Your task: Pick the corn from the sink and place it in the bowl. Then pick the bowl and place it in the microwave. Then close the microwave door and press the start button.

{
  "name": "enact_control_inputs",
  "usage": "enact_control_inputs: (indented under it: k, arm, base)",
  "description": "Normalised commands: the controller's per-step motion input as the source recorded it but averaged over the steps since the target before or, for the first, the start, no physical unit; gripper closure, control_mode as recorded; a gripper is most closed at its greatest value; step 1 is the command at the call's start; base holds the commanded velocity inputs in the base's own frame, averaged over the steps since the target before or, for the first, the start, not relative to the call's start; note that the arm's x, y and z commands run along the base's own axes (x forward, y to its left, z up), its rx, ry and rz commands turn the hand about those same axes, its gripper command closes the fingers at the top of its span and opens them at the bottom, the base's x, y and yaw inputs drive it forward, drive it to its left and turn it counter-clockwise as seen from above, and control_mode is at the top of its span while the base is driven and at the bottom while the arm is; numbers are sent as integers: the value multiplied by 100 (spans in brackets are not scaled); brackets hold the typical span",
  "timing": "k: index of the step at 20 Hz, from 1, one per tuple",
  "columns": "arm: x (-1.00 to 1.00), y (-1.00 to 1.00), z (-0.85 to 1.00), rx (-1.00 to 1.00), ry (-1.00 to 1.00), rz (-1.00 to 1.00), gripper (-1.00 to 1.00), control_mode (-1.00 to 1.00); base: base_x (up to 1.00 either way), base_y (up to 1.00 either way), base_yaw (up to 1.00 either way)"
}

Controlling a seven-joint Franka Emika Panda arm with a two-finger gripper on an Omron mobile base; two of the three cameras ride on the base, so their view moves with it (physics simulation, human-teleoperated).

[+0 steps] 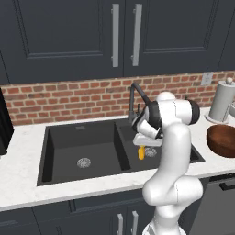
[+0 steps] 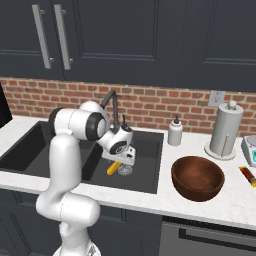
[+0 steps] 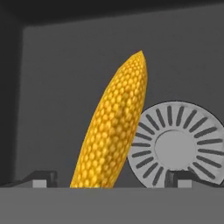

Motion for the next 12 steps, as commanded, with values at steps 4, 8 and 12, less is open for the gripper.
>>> enact_control_inputs:
  k: [4,8,12]
  arm:
    - [17,11,-28,0,0,0,-100,-100]
    - [18,11,-28,0,0,0,-100,-100]
    - [17,8,-28,0,0,0,-100,-100]
  base:
    - [0,0,0]
    - [0,0,0]
    - [0,0,0]
